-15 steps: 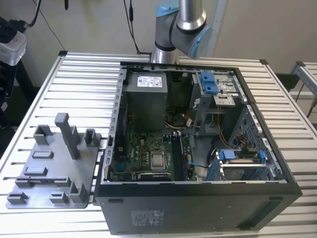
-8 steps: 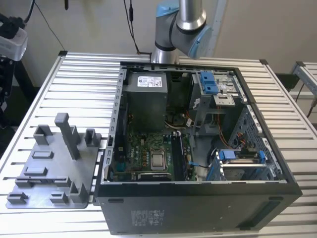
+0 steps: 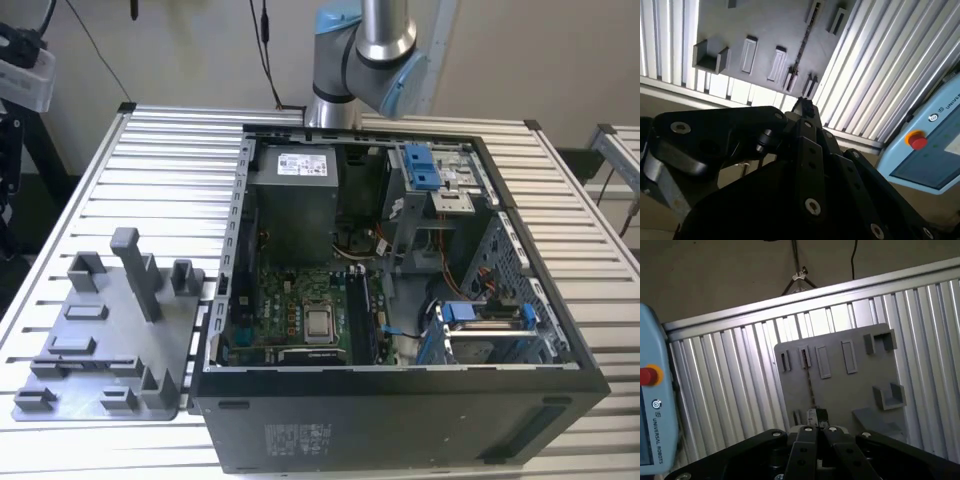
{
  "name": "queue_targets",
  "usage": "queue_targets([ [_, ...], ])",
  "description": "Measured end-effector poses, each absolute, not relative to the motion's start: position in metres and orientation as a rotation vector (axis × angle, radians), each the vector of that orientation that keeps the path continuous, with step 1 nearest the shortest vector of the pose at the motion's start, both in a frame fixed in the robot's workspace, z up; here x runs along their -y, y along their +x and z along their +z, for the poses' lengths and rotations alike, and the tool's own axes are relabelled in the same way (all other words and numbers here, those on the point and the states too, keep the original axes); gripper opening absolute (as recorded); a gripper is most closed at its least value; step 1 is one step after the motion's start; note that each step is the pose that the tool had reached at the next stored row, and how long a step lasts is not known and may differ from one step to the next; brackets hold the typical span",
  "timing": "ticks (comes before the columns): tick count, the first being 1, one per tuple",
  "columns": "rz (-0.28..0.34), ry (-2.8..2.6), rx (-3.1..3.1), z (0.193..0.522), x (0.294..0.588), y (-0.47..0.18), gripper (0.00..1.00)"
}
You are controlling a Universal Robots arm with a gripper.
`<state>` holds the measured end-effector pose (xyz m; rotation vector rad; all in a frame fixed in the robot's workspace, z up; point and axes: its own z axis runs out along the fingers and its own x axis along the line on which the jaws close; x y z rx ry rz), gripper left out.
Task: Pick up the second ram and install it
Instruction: 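Pick up the second ram and move it above second insertion slot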
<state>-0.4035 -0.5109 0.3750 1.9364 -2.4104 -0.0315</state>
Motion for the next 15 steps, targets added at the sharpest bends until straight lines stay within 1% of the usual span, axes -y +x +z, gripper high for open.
queue_targets([
  [8,-0.031,1.939,2.409,0.3751,0.5109,-0.4035,0.11],
  [9,-0.031,1.939,2.409,0.3750,0.5109,-0.4035,0.12],
  [11,-0.031,1.939,2.409,0.3750,0.5109,-0.4035,0.24],
  [12,-0.031,1.939,2.409,0.3750,0.5109,-0.4035,0.24],
  [13,-0.031,1.939,2.409,0.3750,0.5109,-0.4035,0.30],
  [14,-0.031,1.939,2.409,0.3750,0.5109,-0.4035,0.30],
  [15,-0.032,1.939,2.409,0.3750,0.5109,-0.4035,0.36],
])
